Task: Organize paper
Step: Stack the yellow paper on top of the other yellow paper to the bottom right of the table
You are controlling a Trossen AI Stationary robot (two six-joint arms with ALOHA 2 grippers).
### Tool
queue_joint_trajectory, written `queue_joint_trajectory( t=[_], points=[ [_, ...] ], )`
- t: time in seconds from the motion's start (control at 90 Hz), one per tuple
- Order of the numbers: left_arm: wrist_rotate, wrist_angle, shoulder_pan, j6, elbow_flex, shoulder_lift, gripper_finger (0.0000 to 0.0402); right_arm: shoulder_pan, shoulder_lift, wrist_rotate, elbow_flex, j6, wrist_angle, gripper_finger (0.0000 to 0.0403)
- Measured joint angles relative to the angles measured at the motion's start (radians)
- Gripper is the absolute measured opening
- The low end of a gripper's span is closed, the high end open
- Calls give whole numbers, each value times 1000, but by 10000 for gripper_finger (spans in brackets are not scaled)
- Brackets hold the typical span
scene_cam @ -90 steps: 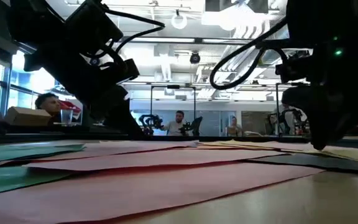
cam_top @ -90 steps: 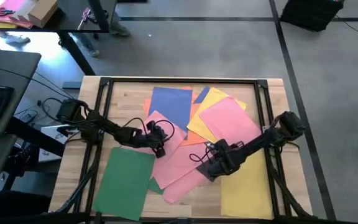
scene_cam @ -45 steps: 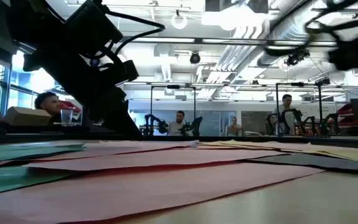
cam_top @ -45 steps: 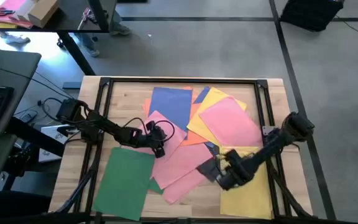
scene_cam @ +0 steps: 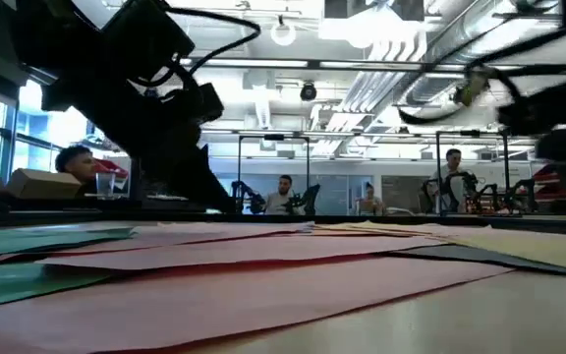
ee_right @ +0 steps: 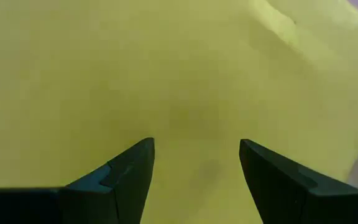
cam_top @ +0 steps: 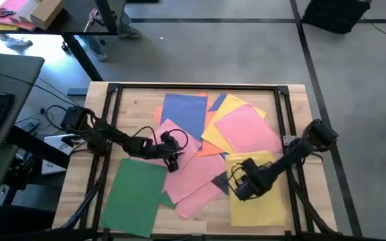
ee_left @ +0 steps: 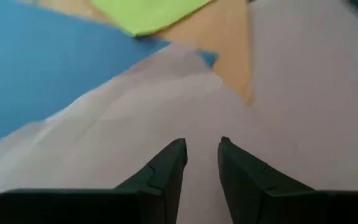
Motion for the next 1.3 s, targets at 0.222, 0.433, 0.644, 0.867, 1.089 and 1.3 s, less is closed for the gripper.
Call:
queue_joint_trajectory(
  t=[0.222, 0.433, 0.644, 0.867, 1.089, 1.3],
  points=[
    [42, 11, -20, 11, 54, 0, 85, 30, -18, -35, 106, -53, -119, 224],
    [63, -9, -20, 13, 117, 0, 85, 183, -23, -330, 151, 200, 137, 224],
    [70, -25, -19, 19, 119, 0, 85, 363, -11, -352, 119, 553, 399, 224],
    [71, -43, -19, 20, 119, 0, 85, 422, 71, -454, 118, 633, 481, 224],
    [71, -44, -19, 20, 119, 0, 85, 446, 99, -409, 118, 625, 445, 224],
    [75, -56, -19, 18, 119, 0, 85, 449, 100, -377, 117, 613, 471, 224]
  ],
)
